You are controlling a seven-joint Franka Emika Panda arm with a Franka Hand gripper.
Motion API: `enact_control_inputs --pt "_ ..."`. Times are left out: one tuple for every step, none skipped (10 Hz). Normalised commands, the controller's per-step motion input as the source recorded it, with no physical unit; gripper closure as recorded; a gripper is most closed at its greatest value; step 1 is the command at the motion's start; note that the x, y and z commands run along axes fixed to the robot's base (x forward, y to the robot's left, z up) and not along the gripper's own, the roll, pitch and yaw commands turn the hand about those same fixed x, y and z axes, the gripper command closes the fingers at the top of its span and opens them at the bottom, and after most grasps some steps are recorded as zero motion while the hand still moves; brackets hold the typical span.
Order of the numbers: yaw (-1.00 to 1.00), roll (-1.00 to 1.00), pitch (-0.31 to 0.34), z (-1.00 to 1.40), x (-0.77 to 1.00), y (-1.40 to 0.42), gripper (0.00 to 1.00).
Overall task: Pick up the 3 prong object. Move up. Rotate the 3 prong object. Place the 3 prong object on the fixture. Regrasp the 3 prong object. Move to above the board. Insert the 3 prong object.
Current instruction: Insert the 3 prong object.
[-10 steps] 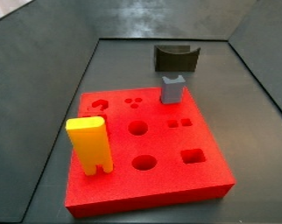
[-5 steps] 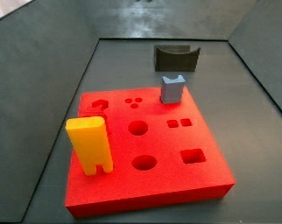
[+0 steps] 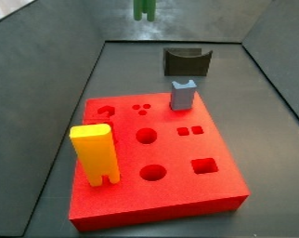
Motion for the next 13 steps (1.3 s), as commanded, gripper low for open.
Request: enact_control_inputs --pt "-0.4 -0.18 0.024 0.0 0.08 0.01 1.0" --pt "-0.61 -0.41 0.0 -0.05 0.0 -0.01 1.0" --pt "-0.6 -0.45 -0.029 0.04 0.0 -0.1 1.0" --pt "-0.56 -0.49 -0.084 0.15 0.0 -0.12 1.0" --pt "-0.45 -0.5 0.0 0.19 0.05 -0.07 1.0" --pt "-0.51 -0.5 0.0 0.21 0.0 -0.13 1.0" --pt "-0.54 -0.46 0.057 0.1 0.0 -0.13 1.0" --pt "-0.54 -0.37 0.259 -0.12 0.15 0.0 1.0" --pt "-0.43 -0.31 0.291 -0.19 0.21 0.08 1.0" --pt "-0.22 -0.31 0.34 -0.18 0.36 0.17 1.0" --pt "-0.01 -0.39 0.341 -0.09 0.51 0.19 1.0" --pt "-0.07 -0.42 0.349 -0.01 0.38 0.17 1.0" --pt "-0.21 -0.27 0.396 -0.24 0.22 0.37 1.0"
